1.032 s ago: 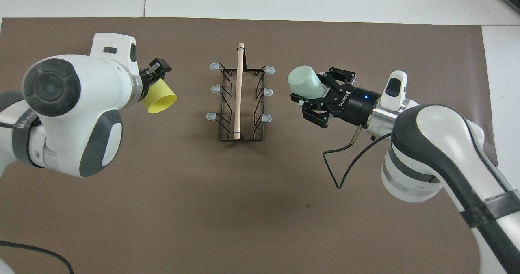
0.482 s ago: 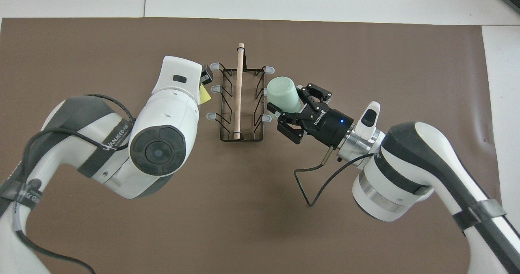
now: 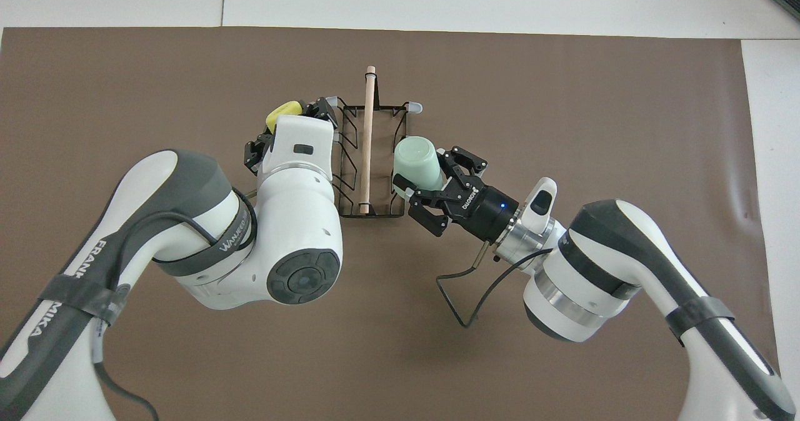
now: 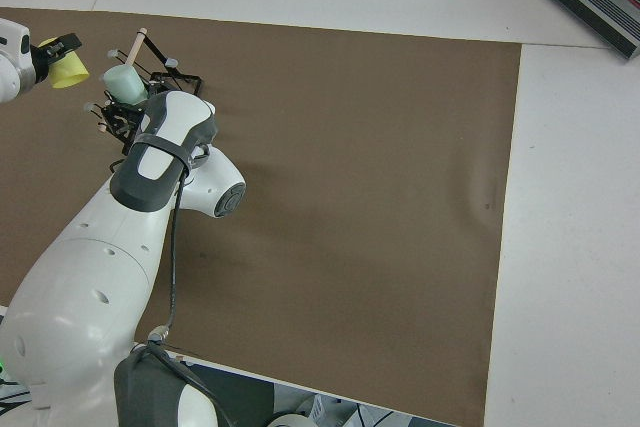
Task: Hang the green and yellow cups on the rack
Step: 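Hang the yellow cup on a rack peg while the right gripper hangs the green cup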
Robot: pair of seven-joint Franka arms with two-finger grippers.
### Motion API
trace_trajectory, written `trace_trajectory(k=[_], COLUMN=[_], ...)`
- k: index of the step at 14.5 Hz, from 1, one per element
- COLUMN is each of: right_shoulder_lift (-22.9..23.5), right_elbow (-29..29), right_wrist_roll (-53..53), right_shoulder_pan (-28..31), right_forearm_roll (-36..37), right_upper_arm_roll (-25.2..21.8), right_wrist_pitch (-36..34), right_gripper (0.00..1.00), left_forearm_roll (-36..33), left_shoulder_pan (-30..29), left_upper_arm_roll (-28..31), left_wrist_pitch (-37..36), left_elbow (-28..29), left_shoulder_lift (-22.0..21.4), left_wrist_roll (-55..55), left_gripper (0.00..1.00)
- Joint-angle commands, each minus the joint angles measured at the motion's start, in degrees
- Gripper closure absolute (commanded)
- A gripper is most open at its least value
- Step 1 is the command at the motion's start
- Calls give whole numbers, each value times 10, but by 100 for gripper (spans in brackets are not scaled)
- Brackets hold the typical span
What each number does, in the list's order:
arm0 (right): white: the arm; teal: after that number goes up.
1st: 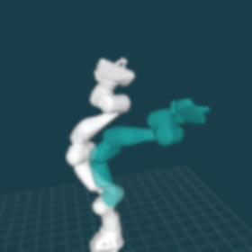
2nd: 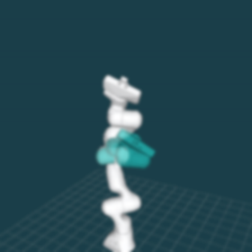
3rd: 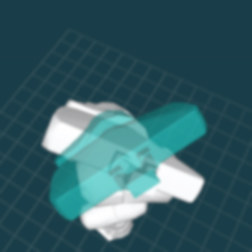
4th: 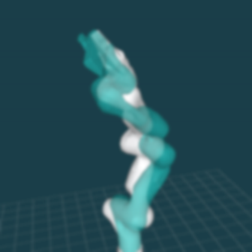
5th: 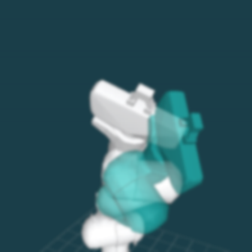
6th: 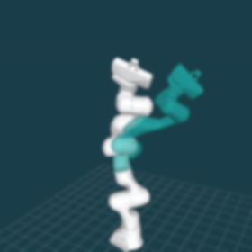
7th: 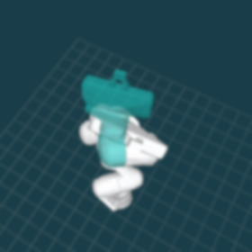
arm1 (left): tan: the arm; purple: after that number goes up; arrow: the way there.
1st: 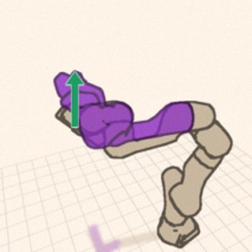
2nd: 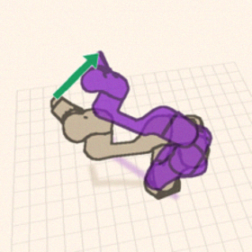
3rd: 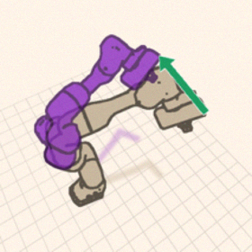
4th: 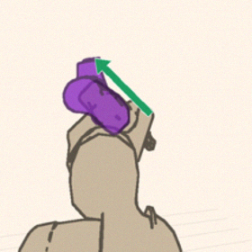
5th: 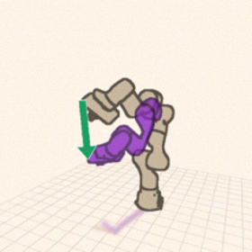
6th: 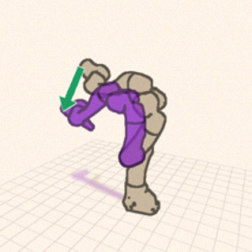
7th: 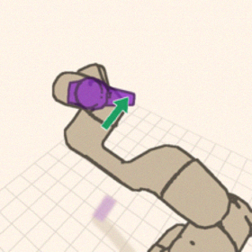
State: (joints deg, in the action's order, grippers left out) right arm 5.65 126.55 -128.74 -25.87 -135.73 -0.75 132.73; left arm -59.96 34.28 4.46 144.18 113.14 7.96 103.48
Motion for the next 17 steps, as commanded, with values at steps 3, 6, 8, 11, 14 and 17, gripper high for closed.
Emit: trace_trajectory(k=[3, 6, 8, 11, 14, 17], right_shoulder_lift=[22, 45, 45, 46, 56, 72], right_elbow=[6, 1, 4, 7, 14, 14], right_wrist_roll=[-88, -118, -118, -117, -117, -128], right_shoulder_pan=[20, 23, 20, 15, 10, 8], right_forearm_roll=[-19, -39, -40, -42, -42, -42], right_upper_arm_roll=[-2, -2, -1, -1, -1, -1], right_wrist_pitch=[-68, -89, -86, -90, -94, -107], right_gripper=[100, 100, 100, 100, 100, 100], left_forearm_roll=[-64, -67, -67, -67, -68, -66], left_shoulder_pan=[34, 52, 66, 80, 83, 84], left_upper_arm_roll=[8, 7, 7, 9, 7, 5], left_wrist_pitch=[-22, -41, -55, -78, -90, -94], left_elbow=[37, 58, 63, 72, 73, 74], left_shoulder_lift=[-7, -15, -18, -22, -26, -27], left_wrist_roll=[60, 69, 81, 120, 122, 121], left_gripper=[100, 100, 100, 100, 36, 13])
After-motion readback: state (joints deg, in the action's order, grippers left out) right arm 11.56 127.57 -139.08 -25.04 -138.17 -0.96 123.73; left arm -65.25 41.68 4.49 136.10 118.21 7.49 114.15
